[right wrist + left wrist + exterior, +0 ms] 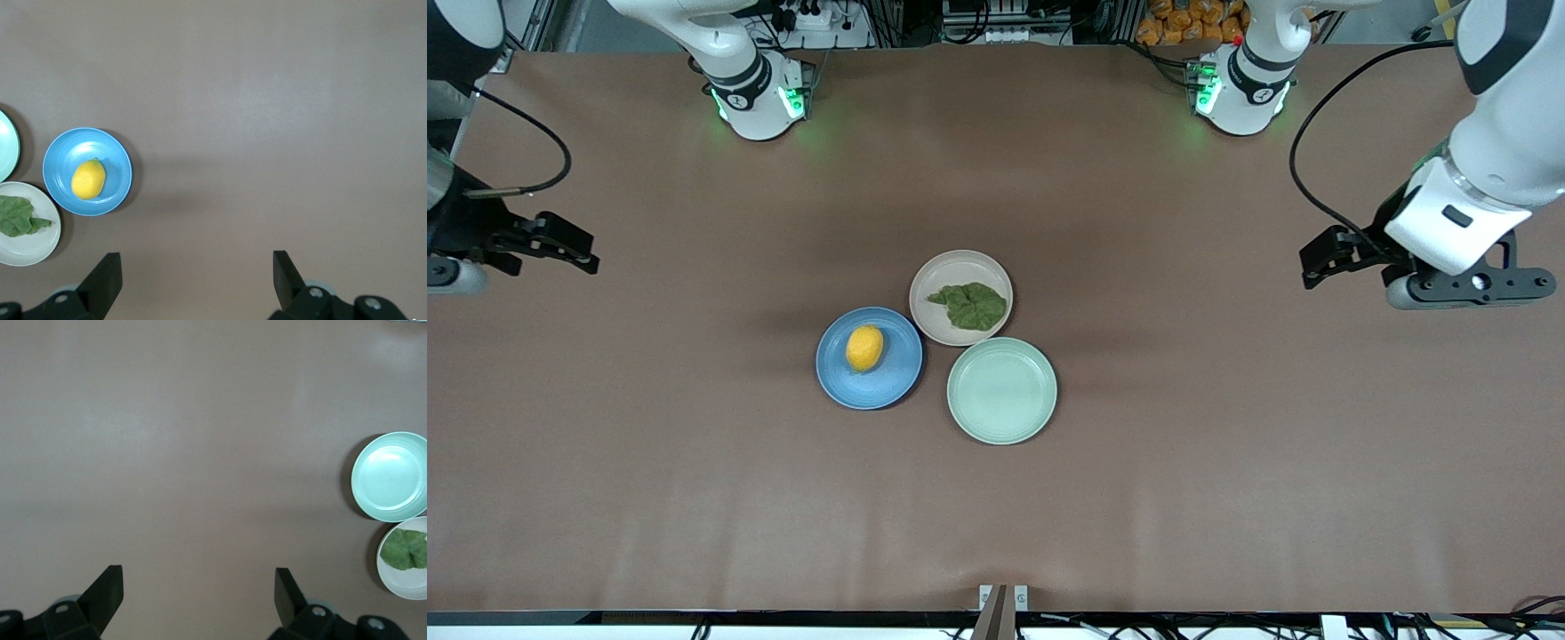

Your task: Place lemon and lettuce in plates

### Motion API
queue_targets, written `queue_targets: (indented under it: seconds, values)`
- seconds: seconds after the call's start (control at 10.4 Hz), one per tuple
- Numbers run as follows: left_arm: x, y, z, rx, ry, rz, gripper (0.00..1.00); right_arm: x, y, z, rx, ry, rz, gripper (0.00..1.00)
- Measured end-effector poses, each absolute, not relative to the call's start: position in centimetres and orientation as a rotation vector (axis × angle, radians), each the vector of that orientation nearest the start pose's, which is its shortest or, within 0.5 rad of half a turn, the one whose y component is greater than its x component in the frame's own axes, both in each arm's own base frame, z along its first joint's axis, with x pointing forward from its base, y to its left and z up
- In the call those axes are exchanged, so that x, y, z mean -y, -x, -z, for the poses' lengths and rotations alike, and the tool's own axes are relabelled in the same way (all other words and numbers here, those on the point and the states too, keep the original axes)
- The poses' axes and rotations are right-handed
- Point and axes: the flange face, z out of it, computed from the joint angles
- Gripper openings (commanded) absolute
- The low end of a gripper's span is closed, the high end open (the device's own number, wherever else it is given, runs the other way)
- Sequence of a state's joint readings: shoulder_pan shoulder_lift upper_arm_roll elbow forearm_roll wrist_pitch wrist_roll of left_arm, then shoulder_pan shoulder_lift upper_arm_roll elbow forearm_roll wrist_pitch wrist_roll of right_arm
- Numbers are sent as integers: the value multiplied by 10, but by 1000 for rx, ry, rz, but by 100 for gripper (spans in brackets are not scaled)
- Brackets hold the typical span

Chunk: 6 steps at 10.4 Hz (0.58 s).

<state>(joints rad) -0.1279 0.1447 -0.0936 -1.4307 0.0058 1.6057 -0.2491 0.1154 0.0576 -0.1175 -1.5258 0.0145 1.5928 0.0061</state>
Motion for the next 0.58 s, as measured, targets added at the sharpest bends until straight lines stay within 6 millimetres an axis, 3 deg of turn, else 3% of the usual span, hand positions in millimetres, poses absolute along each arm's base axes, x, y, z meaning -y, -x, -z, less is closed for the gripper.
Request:
queue_targets:
  seconds: [0.29,0.58]
  values:
    - [111,-587,-626,2,3151,65,100,6,-568,-636,-36,3134,1,100]
    - [99,-582,-640,-40,3148,93,100,6,-569,-633,-37,3136,-7,100]
